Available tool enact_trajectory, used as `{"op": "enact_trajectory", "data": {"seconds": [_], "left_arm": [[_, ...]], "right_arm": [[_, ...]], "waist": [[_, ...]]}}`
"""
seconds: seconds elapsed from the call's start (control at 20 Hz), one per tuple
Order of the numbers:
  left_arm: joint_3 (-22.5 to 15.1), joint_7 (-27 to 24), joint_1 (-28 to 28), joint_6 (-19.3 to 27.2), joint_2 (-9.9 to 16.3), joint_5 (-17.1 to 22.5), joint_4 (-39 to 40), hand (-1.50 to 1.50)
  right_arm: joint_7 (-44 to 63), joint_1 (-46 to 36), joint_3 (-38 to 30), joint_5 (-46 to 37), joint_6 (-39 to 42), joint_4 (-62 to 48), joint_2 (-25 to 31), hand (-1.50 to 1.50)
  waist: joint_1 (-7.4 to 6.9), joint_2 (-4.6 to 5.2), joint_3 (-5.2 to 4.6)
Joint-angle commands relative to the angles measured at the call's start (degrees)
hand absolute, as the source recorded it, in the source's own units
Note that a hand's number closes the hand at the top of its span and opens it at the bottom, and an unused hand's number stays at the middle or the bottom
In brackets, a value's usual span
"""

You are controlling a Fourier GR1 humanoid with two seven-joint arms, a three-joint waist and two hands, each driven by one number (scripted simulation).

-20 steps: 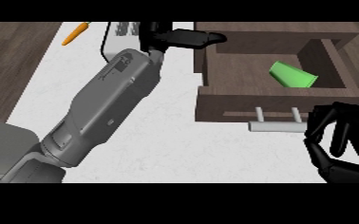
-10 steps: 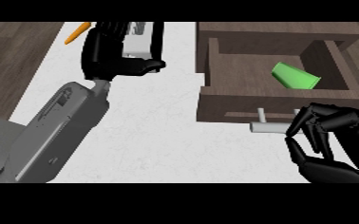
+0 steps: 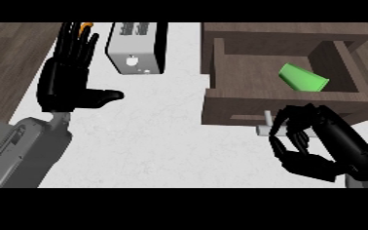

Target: Pick up the cup, place it into the drawer and close the drawer

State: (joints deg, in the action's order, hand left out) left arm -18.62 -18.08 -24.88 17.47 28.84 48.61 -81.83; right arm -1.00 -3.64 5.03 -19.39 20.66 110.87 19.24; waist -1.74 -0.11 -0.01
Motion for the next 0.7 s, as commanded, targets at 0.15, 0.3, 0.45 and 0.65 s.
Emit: {"op": "enact_trajectory", "data": {"seconds": [0.15,0.3,0.45,0.65], "left_arm": [[4.72,-0.83,8.35,-5.77,4.23,0.83,-3.9,-1.5],[4.26,-3.95,11.25,-8.8,1.39,-1.21,-1.6,-1.5],[8.37,0.07,13.84,-9.43,4.45,0.63,-6.94,-1.5],[12.43,-3.42,18.95,-18.09,5.77,1.12,-2.7,-1.5]], "right_arm": [[-7.06,-3.66,9.55,-18.7,-8.26,-13.55,-1.92,1.5],[-9.3,-9.78,7.45,-19.31,-8.84,-23.6,-2.5,1.5],[-12.6,-10.15,7.21,-22.4,-13.17,-31.08,-4.06,-1.5],[-12.89,-12.54,6.96,-24.75,-12.04,-35.4,-2.73,-1.5]], "waist": [[0.41,0.22,0.02],[0.86,0.31,0.01],[0.86,0.19,0.04],[1.08,0.19,0.0]]}}
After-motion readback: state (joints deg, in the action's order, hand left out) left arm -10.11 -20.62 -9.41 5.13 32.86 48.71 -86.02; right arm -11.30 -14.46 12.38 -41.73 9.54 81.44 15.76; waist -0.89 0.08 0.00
